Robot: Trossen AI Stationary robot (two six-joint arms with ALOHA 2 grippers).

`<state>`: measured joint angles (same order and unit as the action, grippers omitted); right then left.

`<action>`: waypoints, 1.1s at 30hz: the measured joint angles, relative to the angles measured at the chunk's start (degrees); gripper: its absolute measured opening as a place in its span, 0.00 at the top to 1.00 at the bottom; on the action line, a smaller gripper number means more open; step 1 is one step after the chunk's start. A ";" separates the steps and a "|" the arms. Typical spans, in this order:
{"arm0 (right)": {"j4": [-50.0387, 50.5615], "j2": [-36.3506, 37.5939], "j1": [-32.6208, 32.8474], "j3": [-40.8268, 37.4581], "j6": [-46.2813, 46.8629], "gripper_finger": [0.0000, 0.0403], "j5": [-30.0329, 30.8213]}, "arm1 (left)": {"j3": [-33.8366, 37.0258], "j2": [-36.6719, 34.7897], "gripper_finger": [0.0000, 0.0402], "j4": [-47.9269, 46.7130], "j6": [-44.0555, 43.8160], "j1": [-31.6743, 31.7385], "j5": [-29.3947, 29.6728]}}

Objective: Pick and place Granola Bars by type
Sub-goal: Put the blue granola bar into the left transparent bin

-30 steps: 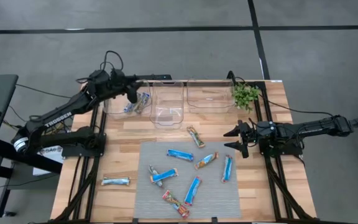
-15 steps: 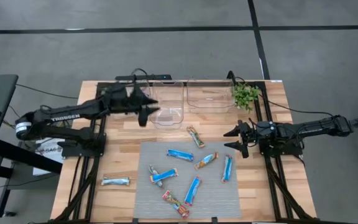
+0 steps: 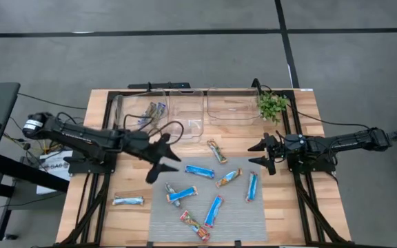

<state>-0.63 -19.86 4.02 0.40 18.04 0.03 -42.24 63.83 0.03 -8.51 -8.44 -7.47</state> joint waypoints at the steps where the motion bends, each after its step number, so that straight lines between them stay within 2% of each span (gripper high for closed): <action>1: -0.02 0.00 0.01 -0.01 0.00 0.38 0.00 | 0.00 -0.04 0.56 -0.06 0.49 -0.73 -0.04; 7: -0.01 0.00 0.01 0.00 0.00 0.38 0.00 | 0.00 -0.44 0.56 -1.38 1.46 -1.45 -0.23; 12: 0.01 0.00 0.01 -0.01 0.00 0.38 0.00 | 0.00 2.19 0.56 -4.33 9.85 -1.47 -1.06; 21: 0.04 0.00 0.00 0.01 0.00 0.38 0.00 | -9.05 17.63 0.53 -14.33 18.26 -1.42 5.53; 27: 0.07 0.00 -0.01 0.01 0.00 0.38 -0.02 | -14.38 27.35 0.50 -15.95 19.34 -0.52 10.41; 33: 0.11 0.00 -0.01 0.01 0.00 0.38 0.00 | -17.71 34.46 0.47 -16.24 20.40 0.08 10.93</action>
<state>-0.51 -19.86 4.01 0.40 18.04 0.03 -59.94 98.30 -16.20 11.89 -8.37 3.46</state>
